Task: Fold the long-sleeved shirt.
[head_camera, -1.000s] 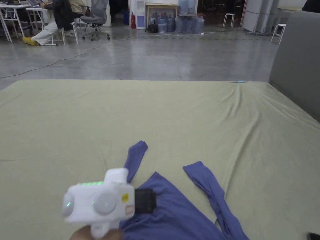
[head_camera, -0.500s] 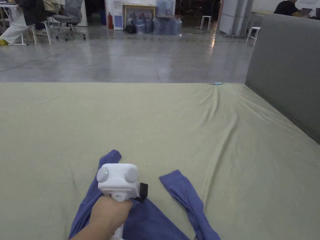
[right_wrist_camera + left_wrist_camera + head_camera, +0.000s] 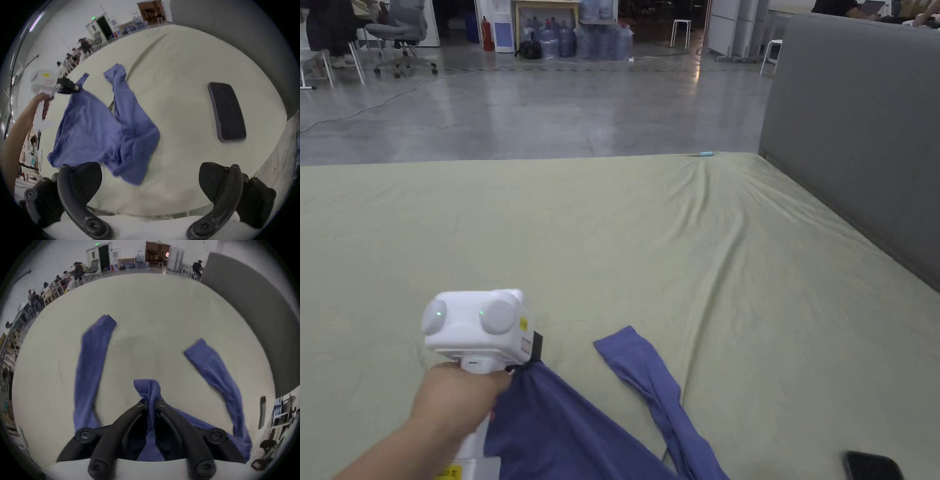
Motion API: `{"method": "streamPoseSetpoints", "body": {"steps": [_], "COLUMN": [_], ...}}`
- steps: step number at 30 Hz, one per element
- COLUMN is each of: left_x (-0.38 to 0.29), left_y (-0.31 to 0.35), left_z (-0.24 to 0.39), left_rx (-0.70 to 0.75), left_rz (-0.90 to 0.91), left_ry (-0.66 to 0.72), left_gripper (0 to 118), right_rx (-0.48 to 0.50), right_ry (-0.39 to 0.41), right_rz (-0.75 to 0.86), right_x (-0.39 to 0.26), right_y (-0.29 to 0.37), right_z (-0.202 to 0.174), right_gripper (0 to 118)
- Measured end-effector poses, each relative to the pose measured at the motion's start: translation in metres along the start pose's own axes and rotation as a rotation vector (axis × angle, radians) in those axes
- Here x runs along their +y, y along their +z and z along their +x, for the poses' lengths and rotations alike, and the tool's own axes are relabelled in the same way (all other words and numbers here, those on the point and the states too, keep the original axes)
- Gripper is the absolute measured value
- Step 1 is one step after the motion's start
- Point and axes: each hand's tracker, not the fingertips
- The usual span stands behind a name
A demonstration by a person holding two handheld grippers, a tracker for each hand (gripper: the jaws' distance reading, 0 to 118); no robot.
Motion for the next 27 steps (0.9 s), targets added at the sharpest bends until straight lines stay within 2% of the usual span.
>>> {"method": "streamPoseSetpoints", "body": {"steps": [2, 4, 5, 7, 8, 9, 11, 15, 20, 24, 27], "left_x": [0.001, 0.001, 0.0, -0.002, -0.004, -0.007, -0.016, -0.012, 0.023, 0.069, 0.11], "left_y": [0.024, 0.05, 0.061, 0.083, 0.093, 0.104, 0.127, 0.169, 0.242, 0.302, 0.341], "left_z": [-0.008, -0.019, -0.024, -0.035, -0.039, -0.044, -0.047, -0.067, -0.085, -0.104, -0.117], "left_rx": [0.001, 0.002, 0.0, -0.009, -0.01, -0.013, -0.012, -0.022, 0.011, 0.041, 0.054], "left_rz": [0.019, 0.06, 0.068, 0.084, 0.094, 0.105, 0.109, 0.176, 0.328, 0.471, 0.568], "left_ry": [-0.001, 0.018, 0.028, 0.054, 0.058, 0.06, 0.056, 0.075, 0.111, 0.17, 0.214], "left_gripper": [1, 1, 1, 1, 1, 1, 1, 1, 1, 1, 1], "right_rx": [0.043, -0.038, -0.067, -0.045, -0.04, -0.014, 0.006, 0.058, 0.058, -0.072, -0.109], "right_ry": [0.018, 0.059, 0.087, 0.109, 0.118, 0.133, 0.161, 0.251, 0.44, 0.648, 0.689], "right_rz": [-0.013, -0.042, -0.049, -0.011, -0.005, -0.007, 0.001, 0.124, 0.289, 0.467, 0.561], "right_x": [0.002, 0.002, 0.001, -0.005, -0.005, -0.006, -0.003, 0.029, 0.119, 0.198, 0.257], "right_y": [-0.017, -0.033, -0.039, -0.036, -0.032, -0.028, -0.015, 0.041, 0.129, 0.196, 0.236], "right_z": [-0.003, -0.013, -0.017, -0.025, -0.029, -0.032, -0.04, -0.065, -0.118, -0.182, -0.223], "right_gripper": [118, 116, 108, 49, 28, 25, 9, 6, 6, 5, 5]}}
